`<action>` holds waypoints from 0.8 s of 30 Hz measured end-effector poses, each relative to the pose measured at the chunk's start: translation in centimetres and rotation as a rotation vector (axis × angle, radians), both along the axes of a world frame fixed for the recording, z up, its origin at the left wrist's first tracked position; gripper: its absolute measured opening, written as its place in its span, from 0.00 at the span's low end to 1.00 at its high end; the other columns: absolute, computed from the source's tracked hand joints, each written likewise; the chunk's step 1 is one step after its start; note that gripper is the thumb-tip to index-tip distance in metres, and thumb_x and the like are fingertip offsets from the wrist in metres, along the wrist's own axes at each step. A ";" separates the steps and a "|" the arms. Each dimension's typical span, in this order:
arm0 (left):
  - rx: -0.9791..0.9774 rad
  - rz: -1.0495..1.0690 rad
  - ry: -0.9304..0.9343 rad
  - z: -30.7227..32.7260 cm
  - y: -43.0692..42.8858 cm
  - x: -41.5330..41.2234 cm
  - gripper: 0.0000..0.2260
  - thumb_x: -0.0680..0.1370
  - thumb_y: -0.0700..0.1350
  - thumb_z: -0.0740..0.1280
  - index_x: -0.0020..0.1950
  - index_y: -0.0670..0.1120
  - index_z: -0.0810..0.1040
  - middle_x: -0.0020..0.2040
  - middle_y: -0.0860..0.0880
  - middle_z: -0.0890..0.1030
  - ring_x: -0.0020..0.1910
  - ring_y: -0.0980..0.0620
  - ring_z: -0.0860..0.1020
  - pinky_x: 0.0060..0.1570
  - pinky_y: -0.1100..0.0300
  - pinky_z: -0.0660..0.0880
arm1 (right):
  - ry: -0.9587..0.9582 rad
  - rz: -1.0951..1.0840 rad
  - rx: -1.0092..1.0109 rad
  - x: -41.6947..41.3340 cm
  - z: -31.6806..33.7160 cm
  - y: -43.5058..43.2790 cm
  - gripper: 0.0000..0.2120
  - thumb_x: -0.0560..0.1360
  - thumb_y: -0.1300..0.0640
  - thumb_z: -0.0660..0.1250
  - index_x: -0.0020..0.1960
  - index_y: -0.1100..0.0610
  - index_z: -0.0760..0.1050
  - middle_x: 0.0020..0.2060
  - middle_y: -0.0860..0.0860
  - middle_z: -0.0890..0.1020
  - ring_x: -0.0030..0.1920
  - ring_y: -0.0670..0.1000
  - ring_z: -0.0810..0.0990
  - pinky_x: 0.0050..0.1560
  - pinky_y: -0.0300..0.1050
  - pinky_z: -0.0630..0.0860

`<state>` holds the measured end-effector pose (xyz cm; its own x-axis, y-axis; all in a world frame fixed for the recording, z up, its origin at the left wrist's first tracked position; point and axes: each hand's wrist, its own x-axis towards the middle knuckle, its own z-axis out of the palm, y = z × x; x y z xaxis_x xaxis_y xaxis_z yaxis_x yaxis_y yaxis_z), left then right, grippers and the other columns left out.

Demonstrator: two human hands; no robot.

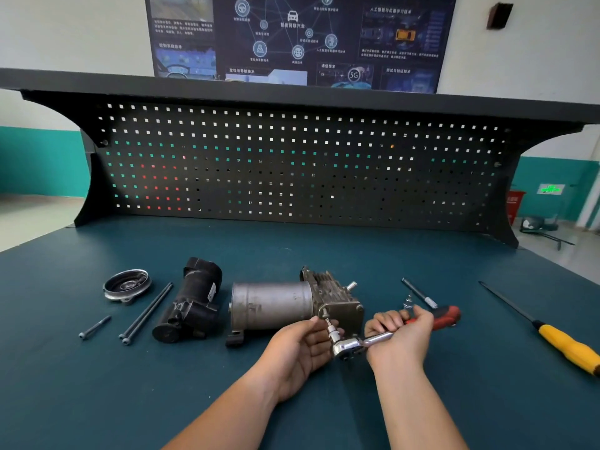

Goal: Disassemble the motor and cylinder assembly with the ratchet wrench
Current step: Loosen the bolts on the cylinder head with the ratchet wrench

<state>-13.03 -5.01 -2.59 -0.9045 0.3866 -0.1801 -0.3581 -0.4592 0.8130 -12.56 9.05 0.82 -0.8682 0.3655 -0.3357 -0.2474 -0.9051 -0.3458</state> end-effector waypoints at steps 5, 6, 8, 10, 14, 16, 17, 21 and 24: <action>-0.011 0.030 0.027 -0.1 0.0 0.0 0.12 0.81 0.42 0.59 0.48 0.38 0.80 0.41 0.42 0.84 0.41 0.48 0.84 0.48 0.56 0.78 | -0.029 0.057 0.035 0.2 -0.2 0.1 0.15 0.75 0.52 0.57 0.31 0.52 0.58 0.19 0.45 0.59 0.17 0.45 0.57 0.19 0.31 0.54; -0.021 0.035 0.039 -0.1 0.0 0.1 0.11 0.80 0.41 0.60 0.48 0.38 0.80 0.40 0.43 0.84 0.40 0.48 0.84 0.45 0.57 0.79 | -0.026 0.069 0.038 0.3 -0.3 0.1 0.15 0.75 0.52 0.58 0.31 0.52 0.59 0.19 0.45 0.59 0.17 0.45 0.57 0.19 0.31 0.54; -0.047 0.044 0.061 -0.1 0.0 0.2 0.09 0.80 0.39 0.61 0.47 0.38 0.80 0.37 0.45 0.83 0.38 0.50 0.83 0.40 0.61 0.80 | -0.018 0.093 0.038 0.4 -0.6 0.1 0.15 0.75 0.52 0.58 0.31 0.52 0.59 0.19 0.45 0.59 0.17 0.45 0.57 0.19 0.31 0.54; -0.054 0.059 0.066 -0.1 0.0 0.3 0.08 0.79 0.38 0.61 0.46 0.39 0.80 0.35 0.45 0.83 0.37 0.51 0.83 0.36 0.63 0.79 | -0.015 0.125 0.038 0.6 -0.7 0.6 0.16 0.75 0.52 0.59 0.31 0.52 0.59 0.19 0.45 0.59 0.16 0.44 0.58 0.19 0.30 0.54; -0.038 0.091 0.061 -0.1 -0.1 0.3 0.08 0.78 0.38 0.63 0.42 0.41 0.81 0.34 0.46 0.82 0.35 0.52 0.83 0.33 0.64 0.78 | -0.049 0.264 0.158 0.6 -0.2 2.9 0.16 0.76 0.55 0.59 0.32 0.52 0.59 0.17 0.46 0.59 0.15 0.43 0.58 0.17 0.29 0.55; -0.047 0.096 0.074 -0.2 0.0 0.3 0.08 0.77 0.38 0.64 0.42 0.42 0.82 0.34 0.47 0.81 0.34 0.53 0.82 0.32 0.65 0.77 | -0.073 0.344 0.270 0.5 0.2 4.5 0.15 0.77 0.57 0.59 0.34 0.53 0.59 0.18 0.47 0.60 0.16 0.43 0.60 0.16 0.29 0.57; -0.054 0.099 0.082 -0.2 0.0 0.4 0.08 0.78 0.38 0.64 0.42 0.42 0.82 0.33 0.47 0.81 0.33 0.53 0.82 0.32 0.65 0.76 | -0.083 0.375 0.326 0.4 0.5 5.2 0.14 0.78 0.56 0.60 0.35 0.53 0.60 0.20 0.47 0.61 0.17 0.43 0.61 0.16 0.29 0.57; -0.070 0.119 0.106 -0.2 0.1 0.4 0.10 0.79 0.40 0.62 0.43 0.41 0.82 0.29 0.49 0.75 0.28 0.56 0.76 0.30 0.65 0.74 | -0.169 0.435 0.622 -0.6 1.8 6.4 0.10 0.80 0.53 0.60 0.42 0.55 0.65 0.25 0.50 0.66 0.20 0.45 0.66 0.16 0.31 0.58; -0.085 0.112 0.136 -0.4 0.2 0.4 0.11 0.80 0.40 0.61 0.42 0.40 0.81 0.28 0.50 0.71 0.27 0.57 0.72 0.30 0.65 0.73 | -0.282 0.443 1.096 -1.8 2.1 6.2 0.05 0.80 0.56 0.59 0.49 0.57 0.66 0.32 0.52 0.67 0.27 0.47 0.66 0.18 0.34 0.59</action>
